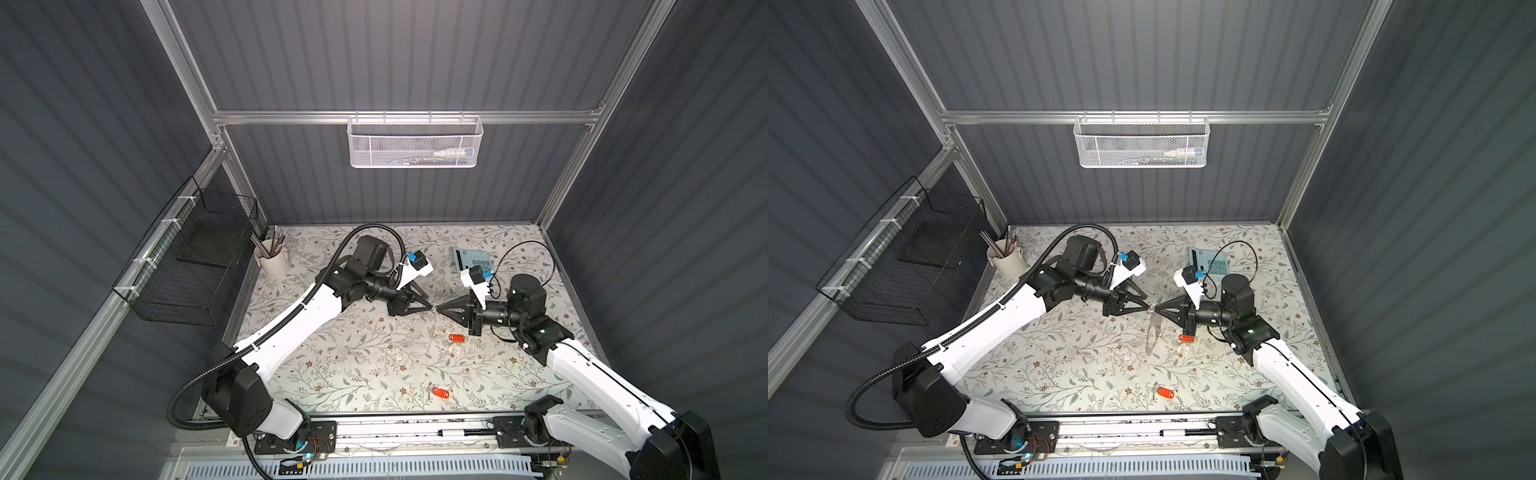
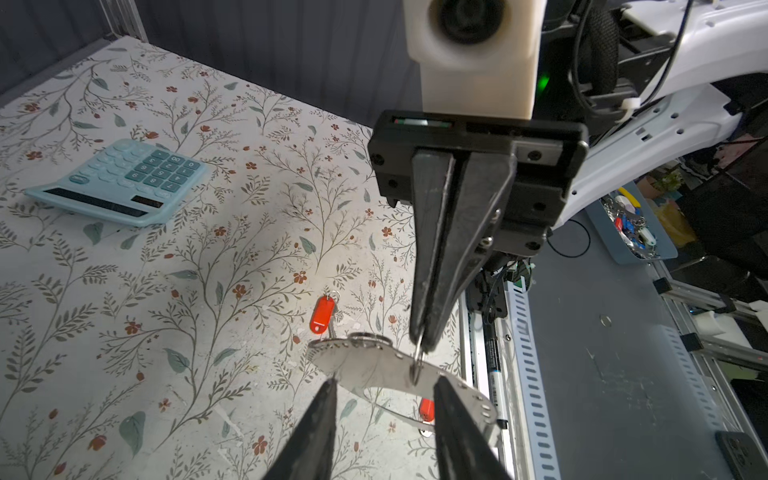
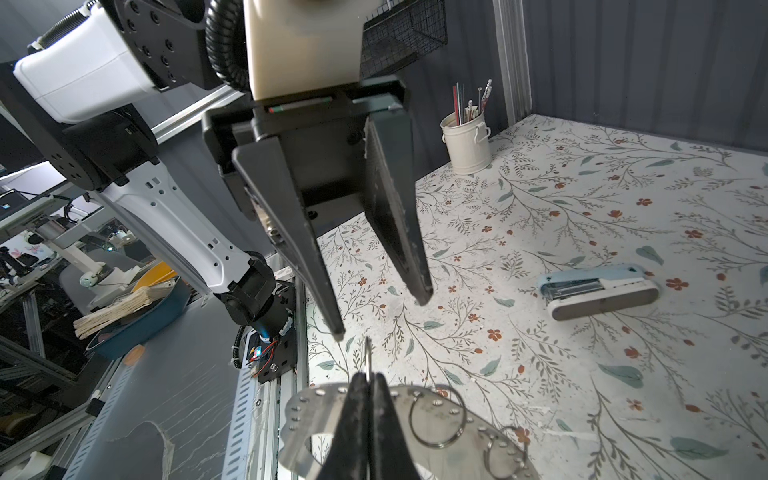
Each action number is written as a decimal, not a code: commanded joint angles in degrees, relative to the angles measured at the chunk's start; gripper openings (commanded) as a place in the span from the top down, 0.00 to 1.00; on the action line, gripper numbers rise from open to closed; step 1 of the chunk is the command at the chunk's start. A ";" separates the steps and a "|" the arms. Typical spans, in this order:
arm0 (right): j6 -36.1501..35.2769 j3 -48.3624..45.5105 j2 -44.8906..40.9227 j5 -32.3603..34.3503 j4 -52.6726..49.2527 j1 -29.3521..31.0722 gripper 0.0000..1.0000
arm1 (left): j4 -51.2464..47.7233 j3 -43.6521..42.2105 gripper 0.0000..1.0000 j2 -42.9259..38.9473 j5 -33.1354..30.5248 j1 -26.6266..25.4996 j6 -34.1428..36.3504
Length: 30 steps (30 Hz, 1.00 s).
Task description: Put the keys on the keyring
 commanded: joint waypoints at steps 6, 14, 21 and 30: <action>-0.07 1.70 -0.19 -1.88 1.13 0.44 1.00 | -4.35 5.64 0.73 2.62 3.39 -0.76 3.02; 0.29 1.64 -0.08 -1.87 1.48 0.47 1.00 | -7.40 7.41 0.77 4.50 3.23 -1.81 4.67; 0.56 1.59 -0.14 -1.89 1.70 0.45 1.00 | -8.02 7.39 0.77 4.81 2.51 -2.37 5.11; 0.73 1.52 -0.19 -2.18 1.76 0.44 1.00 | -8.31 7.68 0.95 5.46 1.81 -3.21 5.20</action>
